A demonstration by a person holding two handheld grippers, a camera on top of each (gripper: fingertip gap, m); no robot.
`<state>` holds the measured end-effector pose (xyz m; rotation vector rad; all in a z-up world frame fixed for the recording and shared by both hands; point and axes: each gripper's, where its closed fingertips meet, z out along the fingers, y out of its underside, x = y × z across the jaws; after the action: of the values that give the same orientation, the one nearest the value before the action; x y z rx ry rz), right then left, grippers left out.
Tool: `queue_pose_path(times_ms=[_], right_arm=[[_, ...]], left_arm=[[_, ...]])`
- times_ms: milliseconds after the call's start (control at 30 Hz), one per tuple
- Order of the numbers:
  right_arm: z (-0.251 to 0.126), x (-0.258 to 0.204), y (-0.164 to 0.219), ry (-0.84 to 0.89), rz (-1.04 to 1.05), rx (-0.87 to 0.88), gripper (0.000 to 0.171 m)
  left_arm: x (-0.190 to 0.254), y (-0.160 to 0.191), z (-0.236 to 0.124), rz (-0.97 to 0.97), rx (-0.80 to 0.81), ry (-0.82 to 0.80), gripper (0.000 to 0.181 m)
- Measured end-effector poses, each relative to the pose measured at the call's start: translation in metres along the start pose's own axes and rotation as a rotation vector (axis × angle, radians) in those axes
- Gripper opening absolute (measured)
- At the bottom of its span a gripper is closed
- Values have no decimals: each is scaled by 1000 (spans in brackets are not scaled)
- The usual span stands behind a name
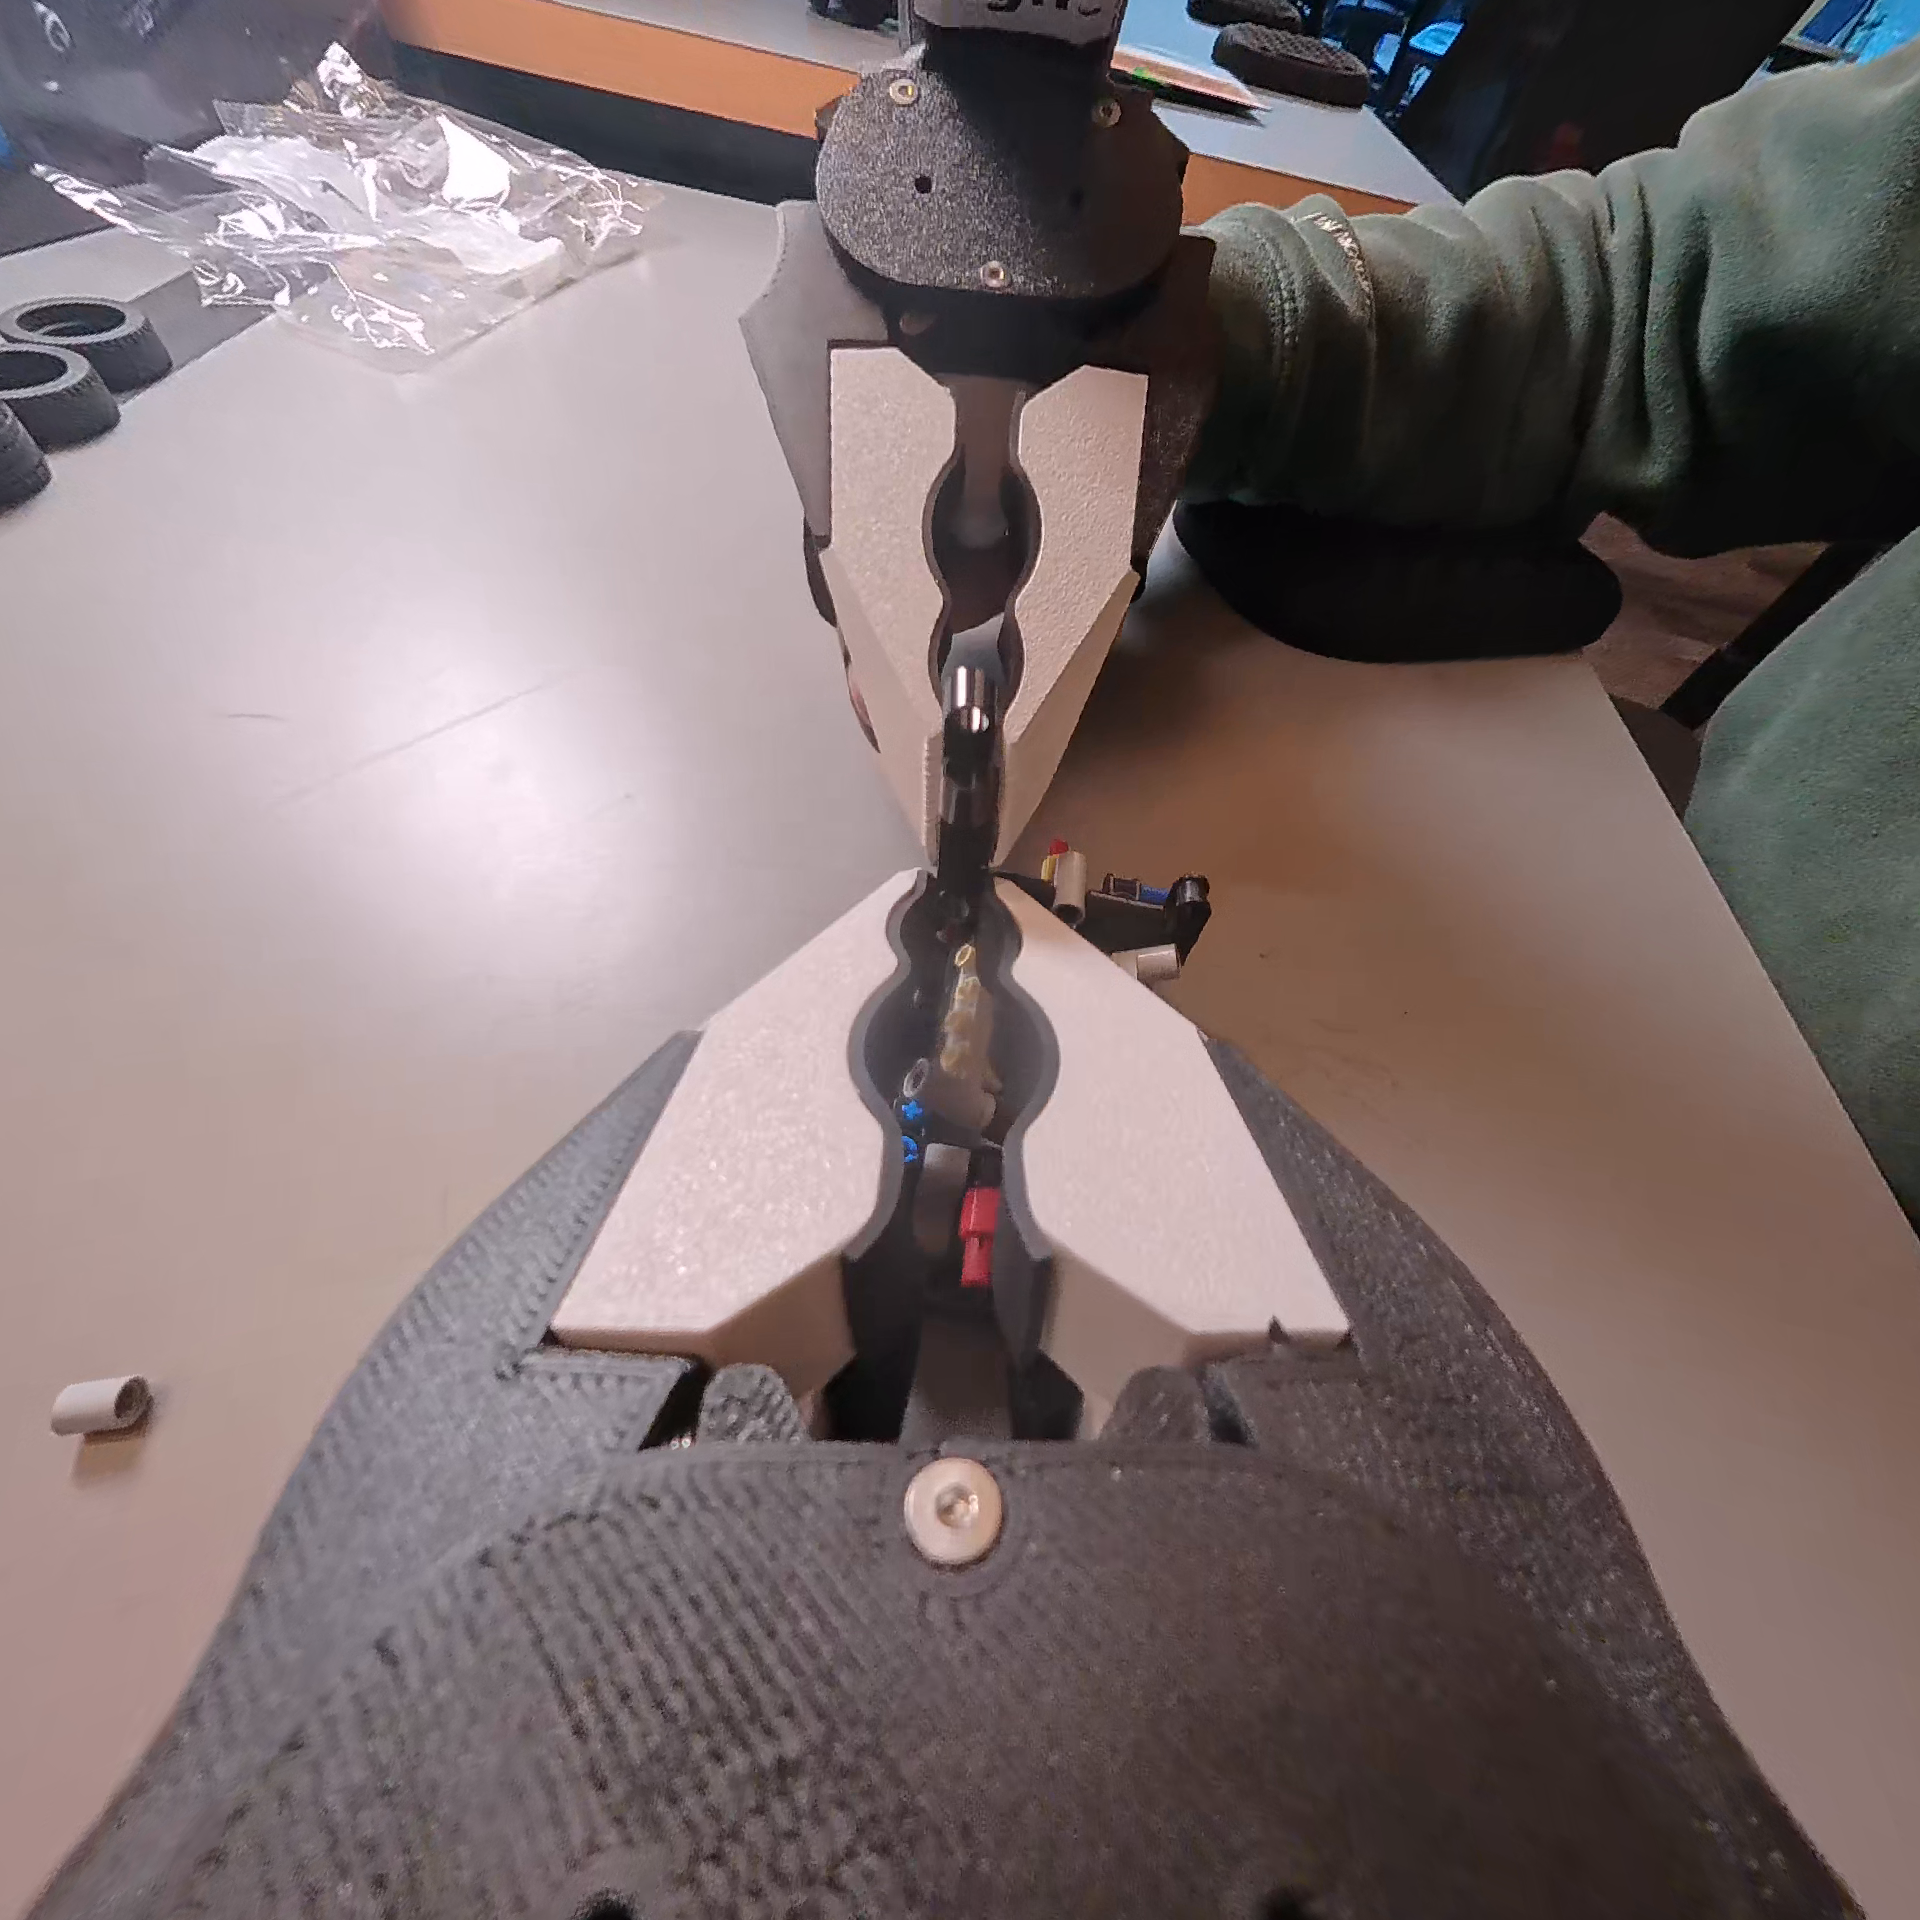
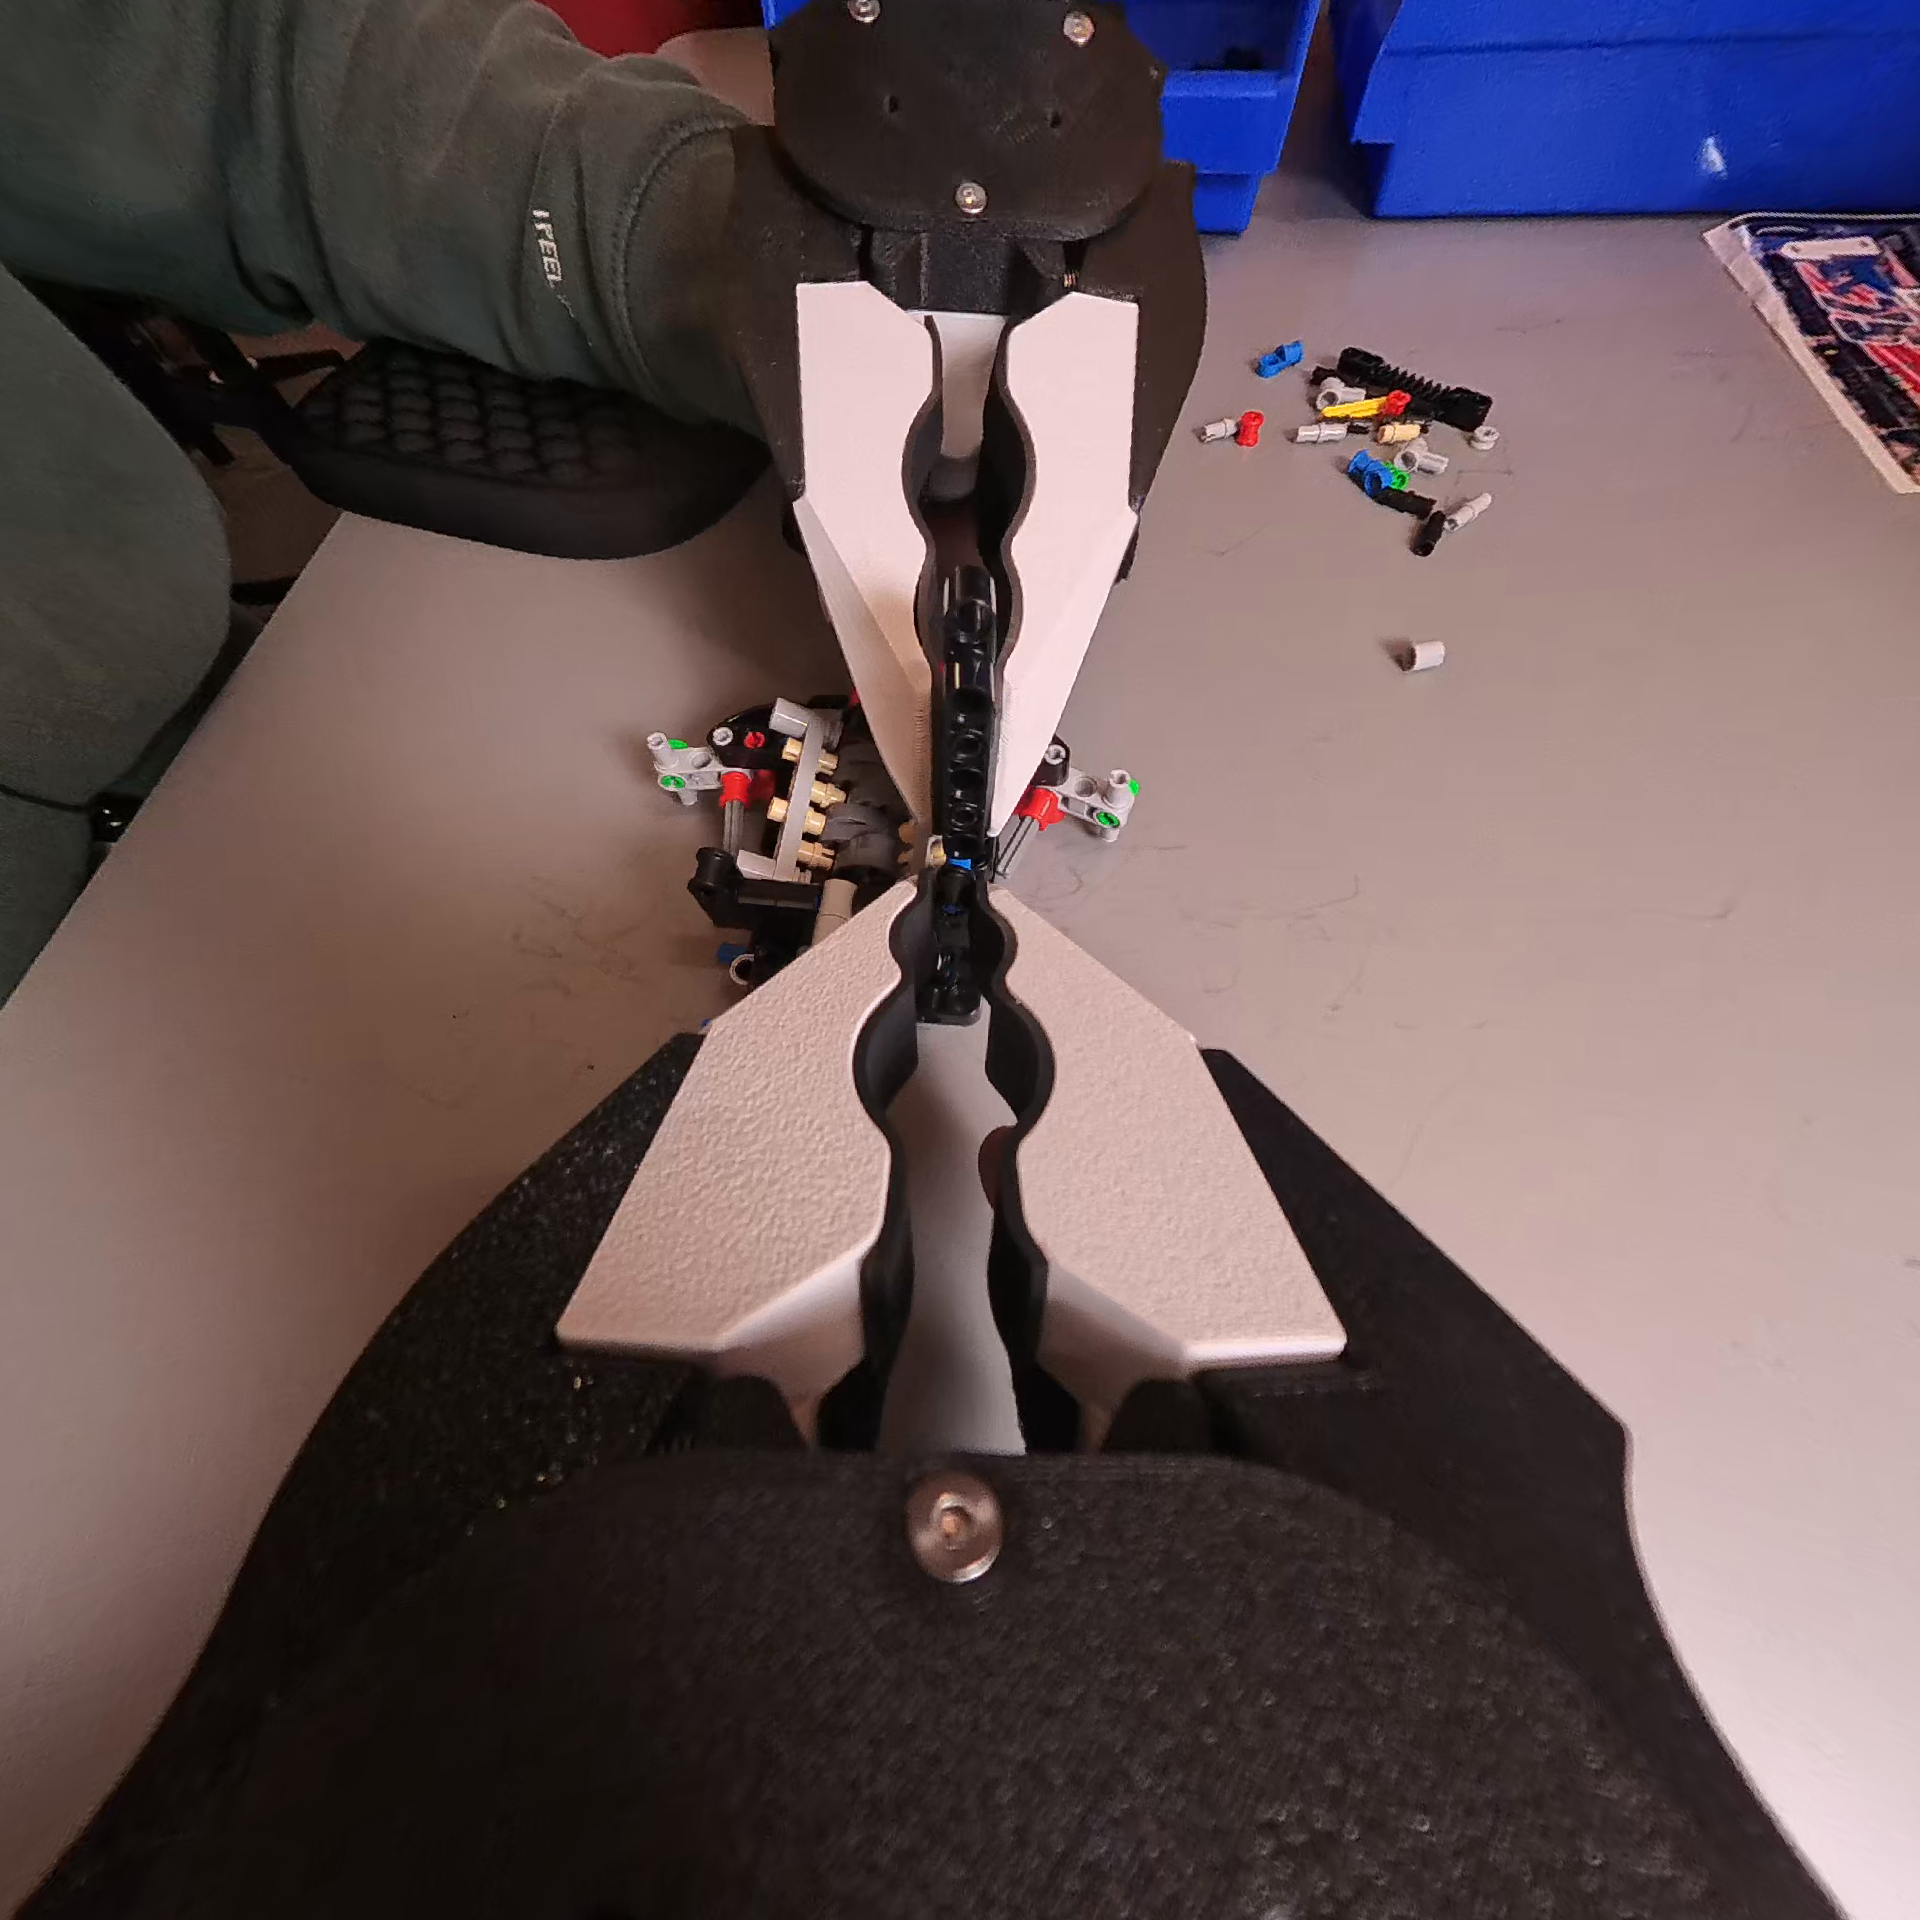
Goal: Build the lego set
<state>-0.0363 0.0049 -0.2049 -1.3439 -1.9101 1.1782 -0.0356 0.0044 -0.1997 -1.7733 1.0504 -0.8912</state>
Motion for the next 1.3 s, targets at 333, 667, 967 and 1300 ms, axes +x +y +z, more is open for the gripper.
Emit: queue_pose_path(times_ms=[333,667,967,1300], right_arm=[[3,-3,-1,-26,-19,-38,4],[4,-6,-2,-57,5,11,4],[4,-4,-2,-62,37,50,4],[0,6,-4,34,40,38,6]], left_arm=[[5,2,3,200,-37,42,7],[7,2,4,199,-31,47,7],[4,1,4,142,-33,56,7],[-4,-1,5,124,-47,-23,6]])
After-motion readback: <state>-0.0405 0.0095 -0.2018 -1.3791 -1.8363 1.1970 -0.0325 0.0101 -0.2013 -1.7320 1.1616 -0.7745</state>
